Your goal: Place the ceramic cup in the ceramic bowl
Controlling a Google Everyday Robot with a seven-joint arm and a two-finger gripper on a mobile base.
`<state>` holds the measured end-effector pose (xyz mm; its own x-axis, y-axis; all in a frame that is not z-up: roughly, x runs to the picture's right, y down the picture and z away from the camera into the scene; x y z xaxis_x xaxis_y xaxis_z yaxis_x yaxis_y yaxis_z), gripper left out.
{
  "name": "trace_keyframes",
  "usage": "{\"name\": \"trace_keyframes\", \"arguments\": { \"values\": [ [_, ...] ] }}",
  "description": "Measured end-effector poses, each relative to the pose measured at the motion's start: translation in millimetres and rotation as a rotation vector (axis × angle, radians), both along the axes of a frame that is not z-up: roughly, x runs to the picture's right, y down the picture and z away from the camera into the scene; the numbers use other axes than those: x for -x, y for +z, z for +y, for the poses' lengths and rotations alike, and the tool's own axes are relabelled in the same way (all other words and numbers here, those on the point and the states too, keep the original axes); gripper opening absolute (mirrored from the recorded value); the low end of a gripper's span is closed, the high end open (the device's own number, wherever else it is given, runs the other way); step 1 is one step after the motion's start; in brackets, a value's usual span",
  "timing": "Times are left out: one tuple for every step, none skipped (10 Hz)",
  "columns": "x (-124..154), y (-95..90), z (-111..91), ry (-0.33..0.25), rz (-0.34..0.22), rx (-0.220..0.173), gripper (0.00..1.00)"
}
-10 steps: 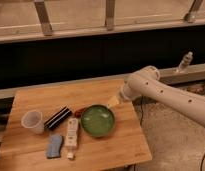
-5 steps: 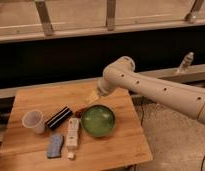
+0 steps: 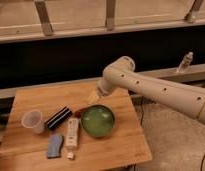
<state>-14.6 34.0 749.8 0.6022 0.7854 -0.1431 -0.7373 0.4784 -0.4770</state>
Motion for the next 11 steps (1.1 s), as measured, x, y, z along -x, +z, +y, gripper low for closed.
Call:
{"name": "trace_keyframes", "arguments": {
  "values": [
    [7, 0.2, -1, -0.050, 0.022, 0.015, 0.80],
    [18, -2.6, -5, -0.092, 0.028, 0.013, 0.80],
    [31, -6.9, -8, -0.134, 0.020, -0.002, 0.80],
    [56, -13.0, -16, -0.196, 0.004, -0.034, 0.80],
    [83, -17.7, -22, -0.248, -0.021, -0.058, 0.80],
    [111, -23.0, -27, -0.296, -0.060, -0.075, 0.80],
    [144, -31.9, -32, -0.350, -0.123, -0.096, 0.80],
    [164, -40.6, -34, -0.377, -0.173, -0.107, 0.80],
    [175, -45.2, -35, -0.396, -0.202, -0.115, 0.80],
    [181, -48.2, -35, -0.404, -0.218, -0.119, 0.80],
    [181, -47.6, -36, -0.405, -0.215, -0.121, 0.80]
  ]
}}
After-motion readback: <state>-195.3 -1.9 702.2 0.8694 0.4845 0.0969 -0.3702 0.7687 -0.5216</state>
